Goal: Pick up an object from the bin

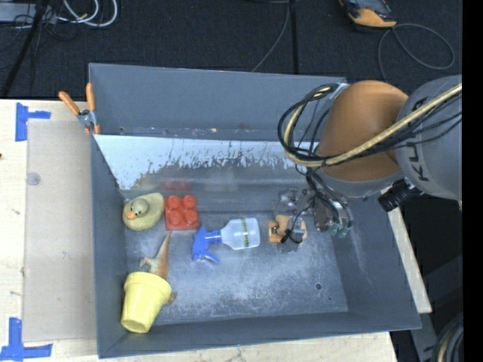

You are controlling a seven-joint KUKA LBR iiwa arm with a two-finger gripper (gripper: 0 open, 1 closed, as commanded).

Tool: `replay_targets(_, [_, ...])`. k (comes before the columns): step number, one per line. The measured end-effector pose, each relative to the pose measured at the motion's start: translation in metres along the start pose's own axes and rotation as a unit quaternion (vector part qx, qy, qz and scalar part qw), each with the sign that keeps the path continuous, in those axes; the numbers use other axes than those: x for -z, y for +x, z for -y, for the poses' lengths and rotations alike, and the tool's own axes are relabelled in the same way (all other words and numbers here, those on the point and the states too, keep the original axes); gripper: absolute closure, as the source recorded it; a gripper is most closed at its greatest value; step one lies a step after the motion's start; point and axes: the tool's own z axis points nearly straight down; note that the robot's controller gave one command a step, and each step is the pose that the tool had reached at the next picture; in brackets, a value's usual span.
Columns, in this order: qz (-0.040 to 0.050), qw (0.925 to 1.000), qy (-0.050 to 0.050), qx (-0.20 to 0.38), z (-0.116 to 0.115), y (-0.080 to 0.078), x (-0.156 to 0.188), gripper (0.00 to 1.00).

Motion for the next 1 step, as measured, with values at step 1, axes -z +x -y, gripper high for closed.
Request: replay_targets(1, [-0.0001, 1.0000, 0.000, 0.000, -0.0002, 0.0001, -0.0001, 1.00])
